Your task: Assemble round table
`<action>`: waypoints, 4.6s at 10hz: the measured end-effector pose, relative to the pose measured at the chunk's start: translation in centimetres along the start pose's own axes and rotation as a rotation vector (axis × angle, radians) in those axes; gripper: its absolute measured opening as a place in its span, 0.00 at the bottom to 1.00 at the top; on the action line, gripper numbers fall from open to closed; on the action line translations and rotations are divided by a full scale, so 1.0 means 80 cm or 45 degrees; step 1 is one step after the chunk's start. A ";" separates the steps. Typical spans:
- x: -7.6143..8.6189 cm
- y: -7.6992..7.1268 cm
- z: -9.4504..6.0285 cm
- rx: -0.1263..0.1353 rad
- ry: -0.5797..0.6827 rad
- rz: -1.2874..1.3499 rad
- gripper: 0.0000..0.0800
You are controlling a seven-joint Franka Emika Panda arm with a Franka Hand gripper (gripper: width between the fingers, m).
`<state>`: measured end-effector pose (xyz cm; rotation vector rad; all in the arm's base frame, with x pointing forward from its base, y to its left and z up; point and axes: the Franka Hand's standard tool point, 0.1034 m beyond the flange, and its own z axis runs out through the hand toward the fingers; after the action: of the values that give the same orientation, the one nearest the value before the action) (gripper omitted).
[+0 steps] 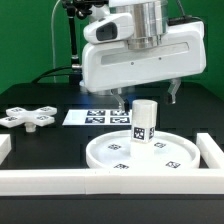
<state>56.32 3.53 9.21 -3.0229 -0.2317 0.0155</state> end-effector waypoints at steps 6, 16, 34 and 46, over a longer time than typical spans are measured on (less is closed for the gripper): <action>-0.005 0.008 0.007 -0.046 -0.016 -0.106 0.81; -0.005 0.007 0.007 -0.015 -0.007 0.160 0.51; 0.000 -0.006 0.013 0.327 -0.029 2.519 0.51; 0.000 -0.012 0.013 0.294 -0.035 1.858 0.81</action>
Offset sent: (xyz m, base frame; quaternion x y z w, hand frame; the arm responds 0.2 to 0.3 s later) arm 0.0026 -0.0126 0.0013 -0.0161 -0.0067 -0.0338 0.9993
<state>56.18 4.56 8.29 -2.2546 1.7482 0.1750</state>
